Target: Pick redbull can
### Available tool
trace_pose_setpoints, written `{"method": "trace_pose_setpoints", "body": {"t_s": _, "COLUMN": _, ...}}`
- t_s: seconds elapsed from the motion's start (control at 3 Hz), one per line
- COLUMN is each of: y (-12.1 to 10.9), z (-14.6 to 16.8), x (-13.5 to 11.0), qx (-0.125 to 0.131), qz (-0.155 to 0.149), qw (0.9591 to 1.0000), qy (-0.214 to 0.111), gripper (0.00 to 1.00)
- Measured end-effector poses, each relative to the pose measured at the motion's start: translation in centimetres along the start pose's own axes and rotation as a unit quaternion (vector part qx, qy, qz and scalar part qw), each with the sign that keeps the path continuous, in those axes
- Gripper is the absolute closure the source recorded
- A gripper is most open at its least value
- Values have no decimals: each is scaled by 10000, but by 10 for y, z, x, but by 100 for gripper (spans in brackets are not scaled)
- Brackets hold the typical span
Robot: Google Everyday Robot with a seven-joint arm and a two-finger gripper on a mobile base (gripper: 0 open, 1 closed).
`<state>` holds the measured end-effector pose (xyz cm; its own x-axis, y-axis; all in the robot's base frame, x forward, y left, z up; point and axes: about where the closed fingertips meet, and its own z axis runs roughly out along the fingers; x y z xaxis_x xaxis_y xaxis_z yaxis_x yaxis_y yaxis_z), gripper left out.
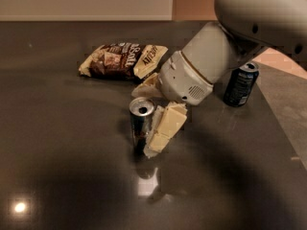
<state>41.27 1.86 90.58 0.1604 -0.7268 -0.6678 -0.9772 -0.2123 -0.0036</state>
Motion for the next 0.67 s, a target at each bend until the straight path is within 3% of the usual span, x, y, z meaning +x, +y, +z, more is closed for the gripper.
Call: {"method": "trace_pose_setpoints", "body": {"t_s": 0.67, "y": -17, "z": -3, "x": 1, "qx": -33, "qz": 119, "qw": 9999, "qy": -101, "gripper": 64}}
